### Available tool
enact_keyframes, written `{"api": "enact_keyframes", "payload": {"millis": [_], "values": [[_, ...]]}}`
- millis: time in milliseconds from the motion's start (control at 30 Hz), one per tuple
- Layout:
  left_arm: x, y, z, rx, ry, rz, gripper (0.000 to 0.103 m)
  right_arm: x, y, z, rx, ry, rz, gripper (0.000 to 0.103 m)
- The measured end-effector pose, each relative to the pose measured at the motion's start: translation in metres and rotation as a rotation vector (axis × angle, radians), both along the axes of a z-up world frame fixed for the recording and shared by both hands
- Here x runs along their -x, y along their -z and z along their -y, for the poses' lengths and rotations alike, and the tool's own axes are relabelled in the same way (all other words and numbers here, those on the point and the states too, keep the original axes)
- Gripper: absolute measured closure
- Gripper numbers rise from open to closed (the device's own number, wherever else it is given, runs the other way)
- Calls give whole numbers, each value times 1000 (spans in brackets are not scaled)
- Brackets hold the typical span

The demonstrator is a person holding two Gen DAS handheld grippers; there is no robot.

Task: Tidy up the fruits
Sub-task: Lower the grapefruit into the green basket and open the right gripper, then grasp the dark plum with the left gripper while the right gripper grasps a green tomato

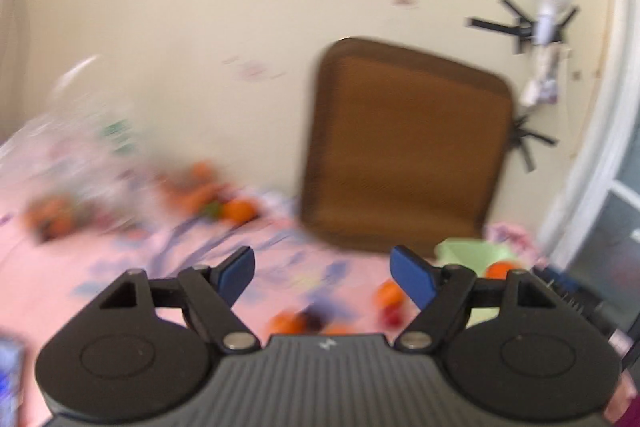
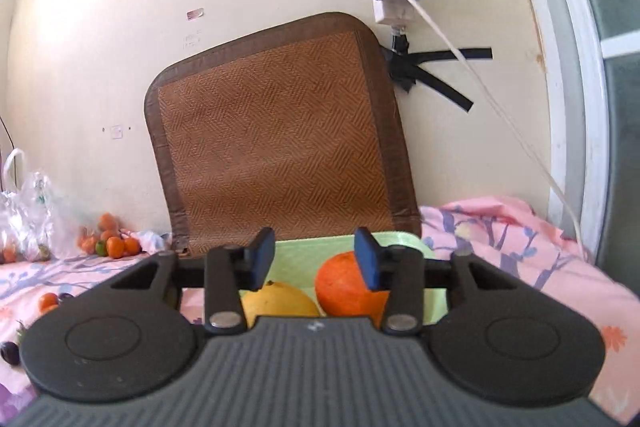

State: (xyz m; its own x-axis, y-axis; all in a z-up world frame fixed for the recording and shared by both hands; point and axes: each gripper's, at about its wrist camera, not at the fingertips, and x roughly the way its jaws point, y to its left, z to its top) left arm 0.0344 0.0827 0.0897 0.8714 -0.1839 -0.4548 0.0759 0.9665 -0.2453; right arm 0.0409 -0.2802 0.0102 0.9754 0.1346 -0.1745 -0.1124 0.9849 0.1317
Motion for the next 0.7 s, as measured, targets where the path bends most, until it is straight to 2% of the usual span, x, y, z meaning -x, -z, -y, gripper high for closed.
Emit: {"api": "enact_keyframes", "payload": {"millis": [133,233,300,367,467,567,700], "values": [[24,28,-27,26,-44,-61,27,-4,-7,-7,-66,-86,-71,64],[27,50,-31,80,-17,-104,27,3,-5,-28,-61,-184,-128,64],[23,59,-24,90,15,-129,27,5,1,-47,-52,-249,-188,65],[22,68,-11,67,58,-136,27,9,9,-68,-26,-303,-239,67],[23,76,14,-30,121,-133,27,14,13,-94,7,-378,-281,74],[20,85,33,-106,176,-144,30,14,13,-111,24,-427,-309,74],[12,93,47,-149,210,-164,44,2,8,-127,4,-480,-348,74]]}}
